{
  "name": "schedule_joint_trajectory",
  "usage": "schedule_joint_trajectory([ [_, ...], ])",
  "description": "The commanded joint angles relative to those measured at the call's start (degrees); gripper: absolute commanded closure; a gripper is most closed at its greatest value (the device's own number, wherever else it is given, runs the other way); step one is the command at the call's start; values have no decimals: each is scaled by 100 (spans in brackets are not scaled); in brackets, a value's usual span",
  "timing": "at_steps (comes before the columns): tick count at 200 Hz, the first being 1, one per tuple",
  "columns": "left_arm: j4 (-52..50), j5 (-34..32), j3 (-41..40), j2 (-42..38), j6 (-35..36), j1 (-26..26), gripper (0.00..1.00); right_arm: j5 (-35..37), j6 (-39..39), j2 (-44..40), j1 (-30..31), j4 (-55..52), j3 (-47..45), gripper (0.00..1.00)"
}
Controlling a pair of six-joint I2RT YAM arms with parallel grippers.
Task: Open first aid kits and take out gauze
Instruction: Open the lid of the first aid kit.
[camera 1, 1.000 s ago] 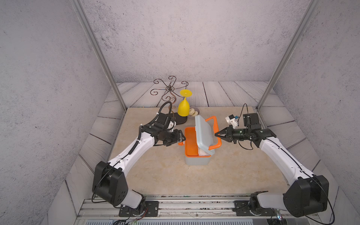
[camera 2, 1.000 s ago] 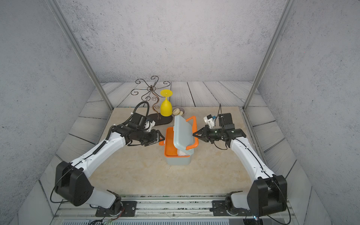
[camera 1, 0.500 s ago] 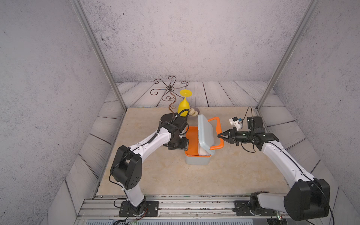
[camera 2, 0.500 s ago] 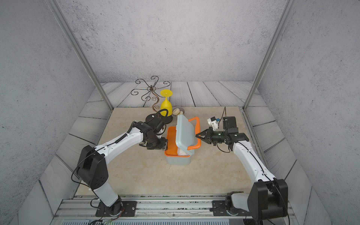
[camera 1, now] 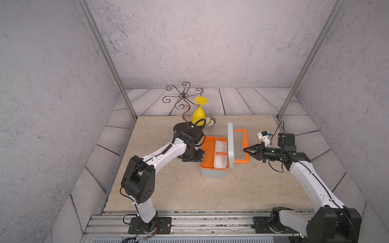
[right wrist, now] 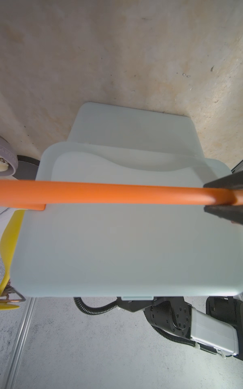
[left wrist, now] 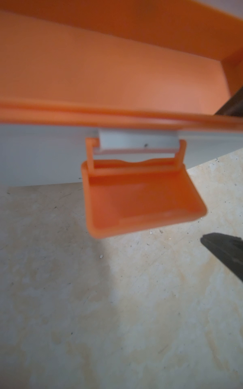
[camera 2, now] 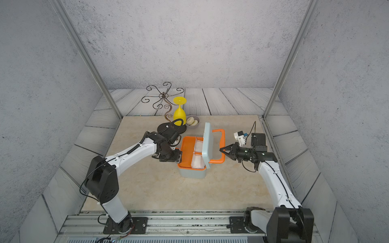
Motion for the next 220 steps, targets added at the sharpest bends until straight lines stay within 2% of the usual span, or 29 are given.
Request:
schedule_joint_trajectory([
  [1, -358, -372, -75, 65, 101, 28, 25, 1242, -460, -96, -78, -690, -211, 90],
  [37, -434, -450, -6, 74, 84, 28, 25, 1950, -613, -358, -120, -1121, -260, 86],
  [50, -437, -454, -5, 74, 84, 37, 25, 2125, -665, -415, -121, -1247, -273, 78],
  [81, -431, -430, -7, 74, 66, 37, 25, 2406, -802, -350, -129, -1424, -304, 66],
  [130, -428, -316, 86, -46, 53, 37, 25, 2177, -821, -390, -130, -1452, -60, 52],
  [172, -449, -67, 232, -466, -4, 37, 25, 2159, -879, -402, -130, -1592, 118, 48],
  [220, -757, 281, 879, -970, -22, 19, 30, 2706, -845, -534, -135, -1780, 48, 48],
])
